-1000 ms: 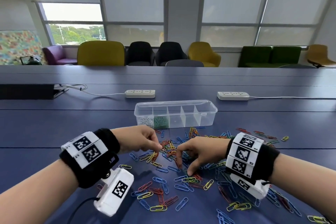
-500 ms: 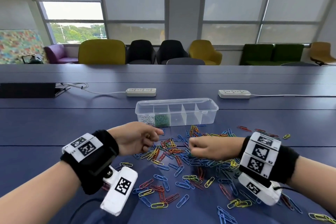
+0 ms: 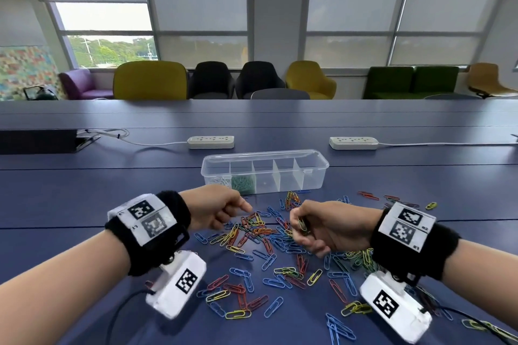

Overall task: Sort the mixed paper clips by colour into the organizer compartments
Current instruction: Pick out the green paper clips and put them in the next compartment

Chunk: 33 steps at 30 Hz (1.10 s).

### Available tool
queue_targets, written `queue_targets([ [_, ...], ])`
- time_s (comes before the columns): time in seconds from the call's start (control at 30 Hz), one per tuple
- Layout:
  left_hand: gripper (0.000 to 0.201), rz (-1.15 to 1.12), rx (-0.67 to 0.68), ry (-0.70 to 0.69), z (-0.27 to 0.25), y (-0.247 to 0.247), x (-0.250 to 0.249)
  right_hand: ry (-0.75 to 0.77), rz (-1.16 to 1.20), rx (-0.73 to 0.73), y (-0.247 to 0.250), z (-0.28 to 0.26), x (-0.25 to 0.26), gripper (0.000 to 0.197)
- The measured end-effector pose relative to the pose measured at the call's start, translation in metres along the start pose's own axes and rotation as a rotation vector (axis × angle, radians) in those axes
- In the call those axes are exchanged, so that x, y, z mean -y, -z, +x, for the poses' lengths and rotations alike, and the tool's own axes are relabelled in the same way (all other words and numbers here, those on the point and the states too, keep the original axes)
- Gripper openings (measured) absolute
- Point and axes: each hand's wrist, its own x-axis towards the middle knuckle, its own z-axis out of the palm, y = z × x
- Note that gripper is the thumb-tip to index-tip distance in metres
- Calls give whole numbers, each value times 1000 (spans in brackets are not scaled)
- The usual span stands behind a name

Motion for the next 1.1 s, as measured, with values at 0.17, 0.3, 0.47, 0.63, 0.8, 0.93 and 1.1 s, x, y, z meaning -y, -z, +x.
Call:
queue_targets([
  [0.17,20,720,-155,-154,15,18,0,-54,-189,-49,-7,0,-3,39],
  [0.3,22,971,-160,-188,18,6,4,-37,-425,-66,-10,-3,-1,22],
  [0.47,20,1010,-133,-183,24,2,6,-45,-856,-122,-18,-4,5,19],
  [0.63,20,1022,-141,-214,25,2,5,-49,-1184,-80,-25,-1,-3,26],
  [0.8,18,1069,-135,-209,34,-2,8,-34,-1238,-57,-23,4,-4,18],
  [0.93,17,1049,-119,-201,38,2,10,-66,-1149,-50,-17,-1,-4,16],
  [1.1,19,1044,-102,-222,39,2,9,-44,-998,-123,-8,-5,0,21],
])
